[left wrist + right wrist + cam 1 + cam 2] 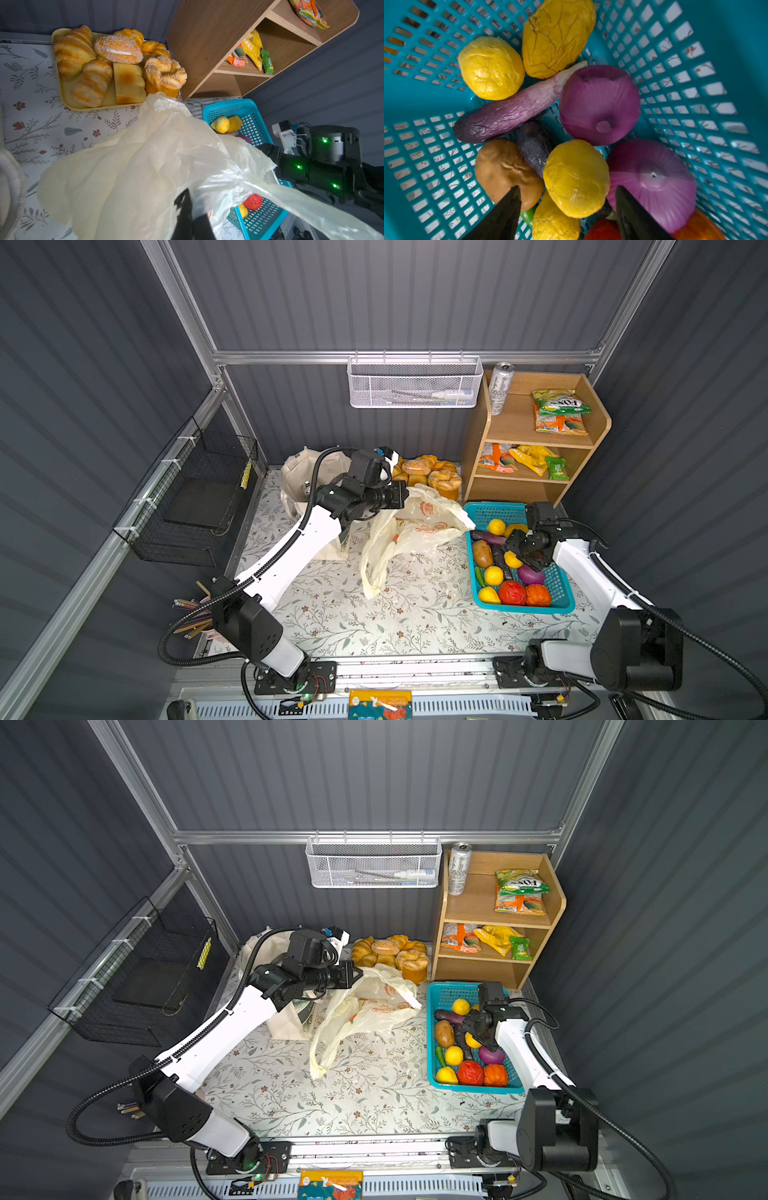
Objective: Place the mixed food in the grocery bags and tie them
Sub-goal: 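Reach the right gripper into the teal basket to a yellow fruit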
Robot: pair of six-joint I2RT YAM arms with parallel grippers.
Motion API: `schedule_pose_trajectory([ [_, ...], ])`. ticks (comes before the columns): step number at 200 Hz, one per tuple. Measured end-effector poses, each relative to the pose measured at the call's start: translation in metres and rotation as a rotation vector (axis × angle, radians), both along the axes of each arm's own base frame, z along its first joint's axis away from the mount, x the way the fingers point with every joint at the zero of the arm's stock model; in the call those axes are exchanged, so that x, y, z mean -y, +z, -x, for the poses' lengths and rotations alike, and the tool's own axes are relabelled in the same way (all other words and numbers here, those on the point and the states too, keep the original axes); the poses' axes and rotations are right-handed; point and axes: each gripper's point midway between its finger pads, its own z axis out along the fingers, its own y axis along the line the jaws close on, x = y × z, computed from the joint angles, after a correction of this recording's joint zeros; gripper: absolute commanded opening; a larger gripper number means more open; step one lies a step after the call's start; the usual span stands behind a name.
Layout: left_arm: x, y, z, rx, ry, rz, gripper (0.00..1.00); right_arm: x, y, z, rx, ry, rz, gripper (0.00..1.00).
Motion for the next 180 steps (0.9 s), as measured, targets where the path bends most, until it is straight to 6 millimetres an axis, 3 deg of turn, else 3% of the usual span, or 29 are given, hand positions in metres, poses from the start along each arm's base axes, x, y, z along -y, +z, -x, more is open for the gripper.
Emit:
schedule_pose_trajectory([
  [65, 0.009, 0.0, 0.008, -0.011, 0.009, 0.001, 0.0, 0.001, -0.024, -0.005, -0.025, -0.008, -0.021, 0.68],
  [104, 0.007, -0.001, 0.006, -0.004, 0.025, -0.007, 0.0, -0.004, -0.027, -0.005, -0.007, 0.015, -0.046, 0.57],
  [146, 0.005, -0.002, 0.004, -0.001, 0.037, -0.015, 0.0, -0.012, -0.003, -0.003, 0.103, 0.051, -0.099, 0.43],
  [180, 0.003, -0.003, 0.003, 0.001, 0.048, -0.023, 0.0, -0.024, 0.035, -0.008, 0.26, 0.108, -0.188, 0.41],
])
